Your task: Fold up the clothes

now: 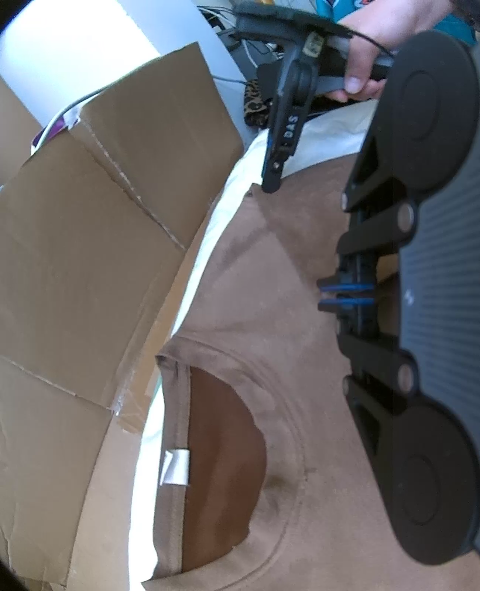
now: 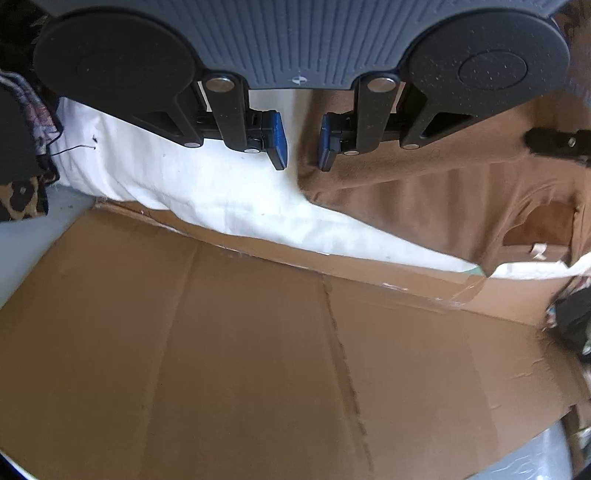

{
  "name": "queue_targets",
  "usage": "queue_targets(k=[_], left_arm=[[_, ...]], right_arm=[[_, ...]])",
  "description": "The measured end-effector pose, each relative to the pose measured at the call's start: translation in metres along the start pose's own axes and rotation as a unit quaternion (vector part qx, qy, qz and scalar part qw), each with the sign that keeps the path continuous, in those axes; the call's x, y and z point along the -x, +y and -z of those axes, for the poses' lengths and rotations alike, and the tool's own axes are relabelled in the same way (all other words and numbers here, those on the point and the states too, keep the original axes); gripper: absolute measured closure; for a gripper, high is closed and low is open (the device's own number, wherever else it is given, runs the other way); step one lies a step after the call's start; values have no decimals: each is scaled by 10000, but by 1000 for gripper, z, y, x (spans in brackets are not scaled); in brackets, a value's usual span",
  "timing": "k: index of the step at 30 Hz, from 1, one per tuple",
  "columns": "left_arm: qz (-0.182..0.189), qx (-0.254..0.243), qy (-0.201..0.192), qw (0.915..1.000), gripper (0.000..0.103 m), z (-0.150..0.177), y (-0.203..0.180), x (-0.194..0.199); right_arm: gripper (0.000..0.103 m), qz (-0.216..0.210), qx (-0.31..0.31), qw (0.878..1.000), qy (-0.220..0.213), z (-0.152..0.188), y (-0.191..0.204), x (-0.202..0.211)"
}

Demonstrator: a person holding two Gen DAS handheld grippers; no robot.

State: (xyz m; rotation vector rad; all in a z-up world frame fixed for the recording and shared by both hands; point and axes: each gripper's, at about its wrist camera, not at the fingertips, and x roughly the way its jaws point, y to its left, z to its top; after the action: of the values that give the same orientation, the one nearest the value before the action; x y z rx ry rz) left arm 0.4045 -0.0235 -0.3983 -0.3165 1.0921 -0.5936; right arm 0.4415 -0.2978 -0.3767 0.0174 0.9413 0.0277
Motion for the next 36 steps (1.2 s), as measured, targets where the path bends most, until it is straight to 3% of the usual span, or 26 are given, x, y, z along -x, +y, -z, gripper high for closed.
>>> queue_targets(k=[11, 17, 22, 28, 33, 36], left_arm=[[-177, 51, 75, 9998, 98, 2, 0, -7], [-161, 278, 49, 9995, 97, 0, 4, -8], [-139, 291, 90, 9994, 87, 1, 0, -2], [-134, 335, 225, 9991, 87, 14, -5, 4], [-33, 222, 491, 9985, 87, 37, -18, 7], [167, 441, 685, 9965, 87, 52, -21, 8]], right_arm=[[81, 13, -38, 9998, 177, -16, -1, -21], [80, -256, -120, 9968, 741, -38, -19, -31], [80, -451, 184, 9968, 637, -42, -20, 9], [80, -627, 293, 9956, 625, -33, -23, 64], [80, -855, 406, 9943, 497, -3, -15, 100], [80, -870, 351, 9946, 438, 27, -14, 107]])
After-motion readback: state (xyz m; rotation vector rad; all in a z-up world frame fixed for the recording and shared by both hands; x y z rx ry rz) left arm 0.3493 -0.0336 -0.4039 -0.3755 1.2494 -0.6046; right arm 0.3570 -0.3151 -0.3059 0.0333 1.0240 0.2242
